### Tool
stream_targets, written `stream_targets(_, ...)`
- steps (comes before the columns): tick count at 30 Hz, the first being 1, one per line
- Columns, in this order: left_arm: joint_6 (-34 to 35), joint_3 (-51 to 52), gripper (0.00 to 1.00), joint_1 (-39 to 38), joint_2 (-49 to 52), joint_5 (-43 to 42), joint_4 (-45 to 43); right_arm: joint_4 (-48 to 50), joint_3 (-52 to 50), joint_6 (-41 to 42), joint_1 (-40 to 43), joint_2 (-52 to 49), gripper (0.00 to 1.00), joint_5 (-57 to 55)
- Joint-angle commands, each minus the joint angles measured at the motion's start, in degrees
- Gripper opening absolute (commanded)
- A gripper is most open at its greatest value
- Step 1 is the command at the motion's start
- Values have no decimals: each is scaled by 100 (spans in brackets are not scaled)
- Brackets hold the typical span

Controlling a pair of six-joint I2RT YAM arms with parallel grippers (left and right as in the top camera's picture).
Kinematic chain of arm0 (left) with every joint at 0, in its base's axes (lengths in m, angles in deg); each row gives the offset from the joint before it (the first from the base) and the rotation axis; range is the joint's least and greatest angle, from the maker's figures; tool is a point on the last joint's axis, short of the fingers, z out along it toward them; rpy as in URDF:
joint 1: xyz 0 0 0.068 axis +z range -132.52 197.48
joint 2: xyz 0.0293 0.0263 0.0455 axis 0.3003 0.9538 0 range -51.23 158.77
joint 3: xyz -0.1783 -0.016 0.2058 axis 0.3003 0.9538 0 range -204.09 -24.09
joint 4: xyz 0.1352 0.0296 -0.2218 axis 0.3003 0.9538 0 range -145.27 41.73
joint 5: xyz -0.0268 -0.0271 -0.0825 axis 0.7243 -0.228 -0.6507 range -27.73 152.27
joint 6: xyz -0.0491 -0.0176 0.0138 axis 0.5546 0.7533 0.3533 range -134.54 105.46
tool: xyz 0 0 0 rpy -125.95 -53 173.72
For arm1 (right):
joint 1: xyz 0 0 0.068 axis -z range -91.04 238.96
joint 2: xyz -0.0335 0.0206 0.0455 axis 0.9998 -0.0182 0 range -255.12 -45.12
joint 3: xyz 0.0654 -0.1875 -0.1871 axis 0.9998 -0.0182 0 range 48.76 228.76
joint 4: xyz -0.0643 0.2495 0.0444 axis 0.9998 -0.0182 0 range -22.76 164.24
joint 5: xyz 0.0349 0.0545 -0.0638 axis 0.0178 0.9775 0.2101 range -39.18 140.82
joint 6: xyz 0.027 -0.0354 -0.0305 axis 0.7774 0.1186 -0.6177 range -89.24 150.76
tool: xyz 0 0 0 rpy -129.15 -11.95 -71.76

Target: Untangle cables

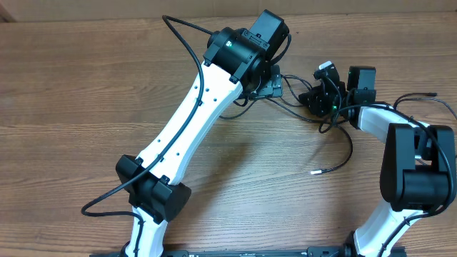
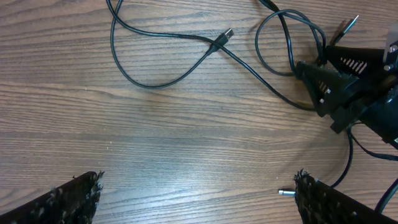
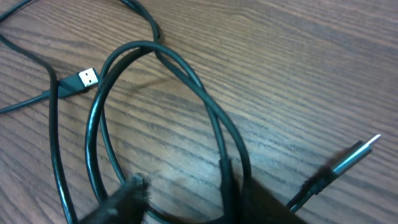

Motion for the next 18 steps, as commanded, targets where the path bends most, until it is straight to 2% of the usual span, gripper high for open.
stream_targets(1,-7,-31,100,-28,74,-4,-9,39,-2,20,-17,-109,76,-2)
stream_targets(2,-7,-31,100,-28,74,-4,-7,72,-2,20,-17,-109,85,-15)
stream_targets(3,-7,-31,100,-28,74,-4,-7,109,-4,20,-15,-109,100,-20)
stream_targets(13,-7,-31,100,-28,74,-4,-7,337,-2,15,-15,-118,100,-361)
stream_targets(16,-7,-31,100,-28,74,-4,-7,328,-2,15,-17,-280,90,-358)
stream_targets(18,-7,-31,100,-28,74,-4,-7,310,-2,20,-17,-402,88,-334)
